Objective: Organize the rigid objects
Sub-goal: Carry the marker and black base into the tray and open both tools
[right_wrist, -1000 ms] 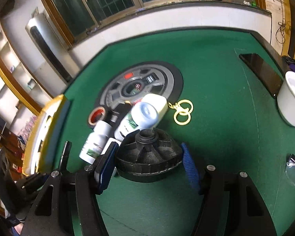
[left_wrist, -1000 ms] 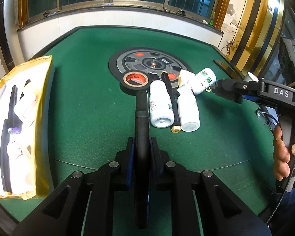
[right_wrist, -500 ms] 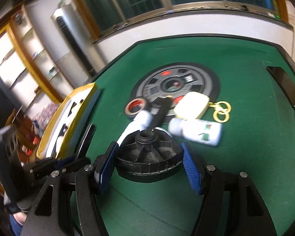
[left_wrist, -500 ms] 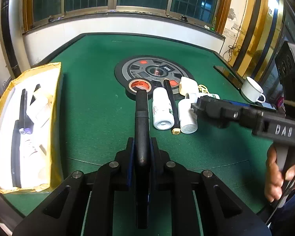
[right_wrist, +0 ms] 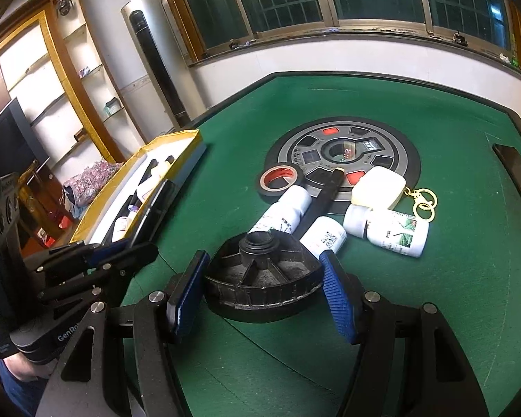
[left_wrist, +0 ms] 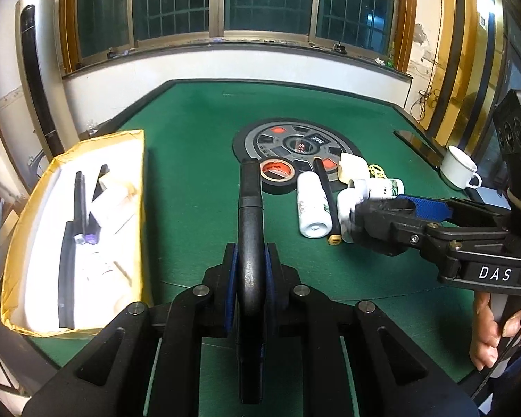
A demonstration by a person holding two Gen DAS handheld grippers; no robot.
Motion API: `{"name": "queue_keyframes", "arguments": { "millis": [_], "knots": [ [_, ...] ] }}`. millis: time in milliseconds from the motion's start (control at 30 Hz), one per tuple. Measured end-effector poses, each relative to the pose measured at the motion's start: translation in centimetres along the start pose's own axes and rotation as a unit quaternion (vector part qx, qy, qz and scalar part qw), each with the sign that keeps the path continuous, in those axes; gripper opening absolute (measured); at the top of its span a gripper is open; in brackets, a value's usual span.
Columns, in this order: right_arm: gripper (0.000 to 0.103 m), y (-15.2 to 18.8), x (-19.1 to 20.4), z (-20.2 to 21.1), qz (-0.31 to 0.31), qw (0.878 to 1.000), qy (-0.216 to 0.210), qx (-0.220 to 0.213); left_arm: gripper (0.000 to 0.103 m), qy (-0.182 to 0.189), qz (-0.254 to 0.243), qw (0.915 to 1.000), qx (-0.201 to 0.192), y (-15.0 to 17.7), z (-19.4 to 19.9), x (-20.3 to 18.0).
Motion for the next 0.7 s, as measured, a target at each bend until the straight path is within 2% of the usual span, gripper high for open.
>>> {"name": "queue_keyframes", "arguments": {
  "millis": [700],
  "knots": [
    [0.059,-0.6,3.4,-0.9,0.007,1.000,-0.011,-0.002,0.012,-0.020,0.034,0.9984,-0.040,0.4,2.3,4.3]
  ]
}}
Point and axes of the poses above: each gripper's, at about its wrist camera, not at the fingertips, and z roughly against the way its jaws point, x to its left, y to its underside, the point moved 1 cm from there along -z, roughly the way its jaws point, and after that the axes turned 6 degrees about -y, right-handed, at the moved point
